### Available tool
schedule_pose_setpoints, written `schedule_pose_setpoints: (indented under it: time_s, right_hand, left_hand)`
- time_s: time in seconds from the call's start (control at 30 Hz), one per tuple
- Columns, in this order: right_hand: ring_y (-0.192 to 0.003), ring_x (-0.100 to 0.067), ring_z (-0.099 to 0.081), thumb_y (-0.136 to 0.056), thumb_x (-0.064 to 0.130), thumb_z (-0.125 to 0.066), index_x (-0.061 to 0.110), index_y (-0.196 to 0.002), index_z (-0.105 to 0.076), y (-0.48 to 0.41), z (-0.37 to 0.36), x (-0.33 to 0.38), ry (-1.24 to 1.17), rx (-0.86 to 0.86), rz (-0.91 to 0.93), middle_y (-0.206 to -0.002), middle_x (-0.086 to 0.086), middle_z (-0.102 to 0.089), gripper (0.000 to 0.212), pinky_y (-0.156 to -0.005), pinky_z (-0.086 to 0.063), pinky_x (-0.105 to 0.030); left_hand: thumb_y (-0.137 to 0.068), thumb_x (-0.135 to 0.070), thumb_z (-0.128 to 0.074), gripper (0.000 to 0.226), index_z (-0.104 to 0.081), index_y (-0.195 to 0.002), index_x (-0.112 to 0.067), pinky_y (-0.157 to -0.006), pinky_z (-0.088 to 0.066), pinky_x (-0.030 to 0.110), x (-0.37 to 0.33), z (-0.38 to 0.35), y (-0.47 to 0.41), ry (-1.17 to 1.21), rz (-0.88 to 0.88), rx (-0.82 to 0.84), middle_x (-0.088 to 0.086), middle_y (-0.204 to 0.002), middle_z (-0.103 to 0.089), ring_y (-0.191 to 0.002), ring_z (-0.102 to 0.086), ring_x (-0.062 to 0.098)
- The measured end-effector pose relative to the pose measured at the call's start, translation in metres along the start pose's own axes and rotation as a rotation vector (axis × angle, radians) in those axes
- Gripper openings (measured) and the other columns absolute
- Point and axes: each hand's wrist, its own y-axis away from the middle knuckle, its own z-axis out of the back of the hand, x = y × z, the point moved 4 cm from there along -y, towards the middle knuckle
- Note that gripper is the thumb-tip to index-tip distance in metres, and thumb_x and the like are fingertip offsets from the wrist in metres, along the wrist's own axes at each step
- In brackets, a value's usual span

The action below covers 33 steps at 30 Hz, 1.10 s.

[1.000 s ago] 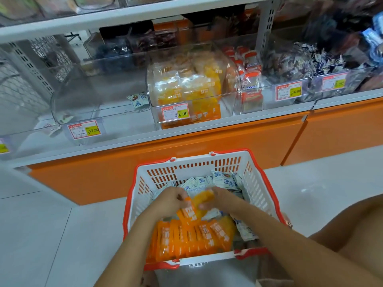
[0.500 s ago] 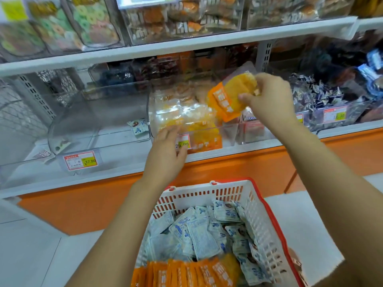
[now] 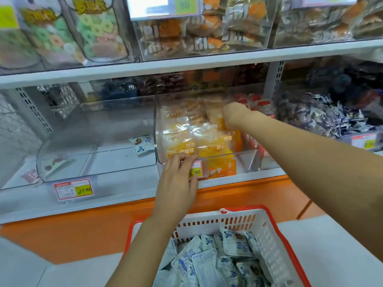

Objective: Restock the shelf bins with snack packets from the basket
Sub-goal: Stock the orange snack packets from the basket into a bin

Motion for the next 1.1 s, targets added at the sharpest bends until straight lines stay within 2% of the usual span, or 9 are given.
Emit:
schedule_pose_setpoints:
  time_s: [0.13, 0.23, 0.4, 0.63, 0.7, 0.8, 0.87, 0.97, 1.1]
  right_hand:
    - [-0.122, -0.034, -0.052, -0.092, 0.003, -0.044, -0.006, -0.132, -0.040, -0.014, -0.014, -0.003, 0.029, -0.015, -0.044, -0.132, -0.021, -0.052, 0.041, -0.096, -0.042, -0.036]
    - [-0.116, -0.034, -0.056, -0.087, 0.004, -0.057, -0.004, -0.125, -0.048, -0.023, -0.016, -0.009, 0.043, 0.023, -0.036, -0.125, -0.021, -0.057, 0.040, -0.089, -0.045, -0.035]
    - [-0.112, -0.033, -0.056, -0.087, 0.008, -0.054, 0.005, -0.129, -0.047, -0.028, -0.021, -0.014, 0.086, 0.222, 0.115, -0.127, -0.017, -0.056, 0.043, -0.079, -0.044, -0.029]
    - [-0.110, -0.029, -0.056, -0.076, -0.003, -0.067, 0.017, -0.140, -0.044, -0.039, -0.012, -0.010, 0.173, 0.115, 0.291, -0.124, -0.013, -0.060, 0.071, -0.073, -0.034, -0.022]
    - [-0.099, -0.027, -0.058, -0.076, -0.005, -0.066, 0.016, -0.135, -0.049, -0.045, -0.012, -0.007, 0.150, 0.142, 0.282, -0.120, -0.012, -0.062, 0.065, -0.066, -0.036, -0.022]
    - [-0.078, -0.020, -0.055, -0.083, -0.004, -0.061, 0.015, -0.106, -0.060, -0.045, -0.013, 0.003, 0.259, 0.200, 0.288, -0.109, -0.010, -0.066, 0.030, -0.052, -0.039, -0.025]
    - [-0.083, -0.022, -0.059, -0.084, 0.002, -0.062, 0.013, -0.100, -0.062, -0.044, -0.015, 0.007, 0.386, 0.138, 0.277, -0.108, -0.009, -0.067, 0.019, -0.063, -0.047, -0.027]
    - [-0.107, -0.028, -0.061, -0.088, 0.012, -0.063, 0.011, -0.121, -0.059, -0.044, -0.016, -0.006, 0.461, 0.068, 0.153, -0.119, -0.010, -0.063, 0.033, -0.081, -0.049, -0.034]
    - [-0.110, -0.035, -0.059, -0.087, 0.000, -0.058, 0.010, -0.135, -0.047, -0.036, -0.005, -0.021, 0.367, -0.026, 0.135, -0.122, -0.016, -0.059, 0.050, -0.083, -0.048, -0.040]
  left_hand:
    - [-0.089, -0.016, -0.059, 0.047, -0.049, -0.134, -0.023, -0.096, -0.042, 0.030, 0.002, -0.003, 0.001, 0.022, -0.006, -0.019, -0.001, -0.124, -0.046, -0.114, -0.036, 0.009]
    - [-0.089, -0.014, -0.058, 0.047, -0.049, -0.134, -0.023, -0.093, -0.043, 0.028, 0.003, -0.004, 0.002, 0.037, -0.016, -0.024, -0.002, -0.123, -0.046, -0.112, -0.035, 0.007]
    - [-0.089, -0.012, -0.058, 0.046, -0.050, -0.134, -0.021, -0.091, -0.045, 0.029, 0.003, -0.004, 0.003, 0.074, -0.014, -0.028, -0.001, -0.123, -0.046, -0.113, -0.036, 0.008]
    - [-0.090, -0.013, -0.056, 0.047, -0.048, -0.135, -0.024, -0.093, -0.043, 0.027, 0.004, -0.006, 0.003, 0.085, 0.007, -0.022, -0.004, -0.126, -0.045, -0.116, -0.034, 0.007]
    - [-0.090, -0.012, -0.056, 0.048, -0.048, -0.136, -0.024, -0.093, -0.041, 0.025, 0.005, -0.007, 0.003, 0.092, 0.012, -0.023, -0.004, -0.127, -0.045, -0.116, -0.033, 0.006]
    - [-0.090, -0.012, -0.056, 0.048, -0.047, -0.136, -0.024, -0.095, -0.039, 0.024, 0.004, -0.006, 0.003, 0.093, 0.014, -0.024, -0.005, -0.128, -0.045, -0.117, -0.032, 0.005]
    - [-0.091, -0.012, -0.055, 0.048, -0.046, -0.137, -0.024, -0.096, -0.038, 0.024, 0.004, -0.006, 0.003, 0.097, 0.019, -0.016, -0.005, -0.129, -0.043, -0.118, -0.031, 0.004]
    - [-0.091, -0.012, -0.055, 0.050, -0.045, -0.138, -0.025, -0.095, -0.036, 0.022, 0.003, -0.003, 0.004, 0.091, -0.003, 0.003, -0.005, -0.130, -0.042, -0.119, -0.030, 0.005]
    - [-0.091, -0.013, -0.055, 0.050, -0.044, -0.138, -0.025, -0.098, -0.036, 0.024, 0.004, -0.004, 0.001, 0.068, 0.013, 0.013, -0.005, -0.132, -0.040, -0.121, -0.029, 0.006]
